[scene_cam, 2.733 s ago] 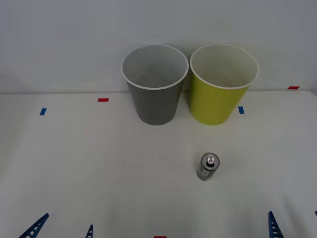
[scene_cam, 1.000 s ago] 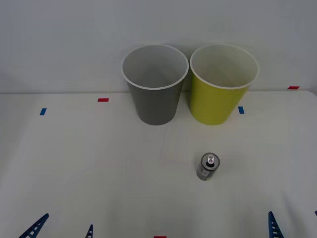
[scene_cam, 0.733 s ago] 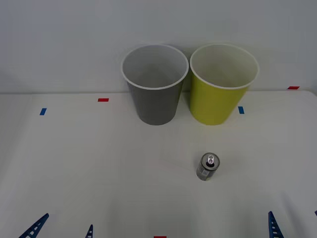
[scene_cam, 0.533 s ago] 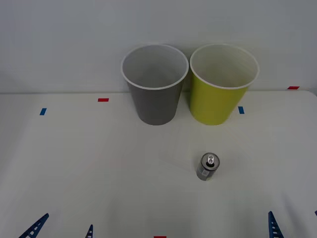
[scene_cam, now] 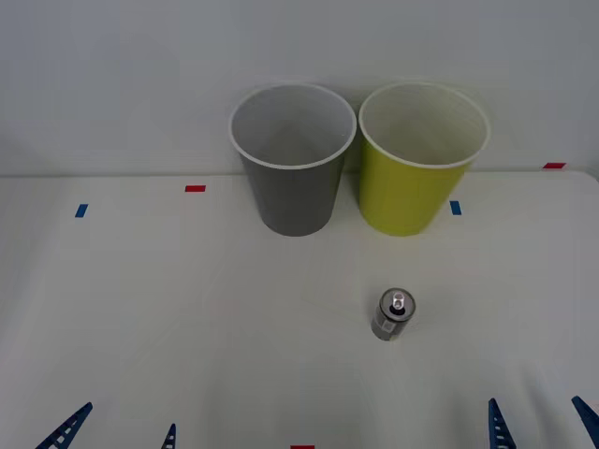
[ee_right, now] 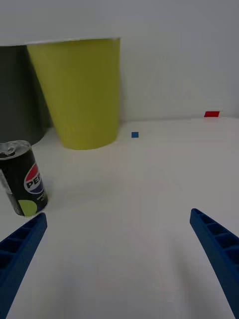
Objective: Put cans in the gray bin and PET bottles in the light green bin.
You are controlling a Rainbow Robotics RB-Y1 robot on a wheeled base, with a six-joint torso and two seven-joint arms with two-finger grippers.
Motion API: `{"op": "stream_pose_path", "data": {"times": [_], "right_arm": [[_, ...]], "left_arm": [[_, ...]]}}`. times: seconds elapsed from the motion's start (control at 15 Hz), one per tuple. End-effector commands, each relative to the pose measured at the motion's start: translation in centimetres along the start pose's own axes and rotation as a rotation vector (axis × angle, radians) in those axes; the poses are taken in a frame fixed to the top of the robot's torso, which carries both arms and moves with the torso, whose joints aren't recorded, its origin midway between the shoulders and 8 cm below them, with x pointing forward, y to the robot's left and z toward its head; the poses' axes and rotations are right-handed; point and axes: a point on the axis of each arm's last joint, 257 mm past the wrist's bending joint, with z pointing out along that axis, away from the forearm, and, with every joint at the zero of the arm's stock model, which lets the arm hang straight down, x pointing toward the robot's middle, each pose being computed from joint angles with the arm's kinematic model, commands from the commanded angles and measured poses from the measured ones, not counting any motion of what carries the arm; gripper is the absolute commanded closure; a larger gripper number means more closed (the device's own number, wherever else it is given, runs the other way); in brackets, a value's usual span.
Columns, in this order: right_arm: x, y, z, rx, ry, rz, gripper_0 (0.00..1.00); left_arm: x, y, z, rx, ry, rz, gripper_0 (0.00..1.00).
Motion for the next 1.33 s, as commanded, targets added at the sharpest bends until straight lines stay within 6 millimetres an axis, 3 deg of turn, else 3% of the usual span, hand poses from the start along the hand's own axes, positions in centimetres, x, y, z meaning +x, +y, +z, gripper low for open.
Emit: {"op": "stream_pose_path", "data": {"times": [0.07,0.4,1.33], "right_arm": [[-0.7,1.5,0.5,-0.044,-0.033,-0.002,0.00],[0.2,3.9,1.1,-0.154,-0.092,-0.062,0.00],[1.7,9.7,10.5,-0.298,-0.126,-0.126,0.00]], "left_arm": [[0.0,0.0,0.0,0.000,0.000,0.000,0.00],[0.0,0.0,0.0,0.000,0.000,0.000,0.00],[0.0,0.0,0.0,0.000,0.000,0.000,0.00]]}}
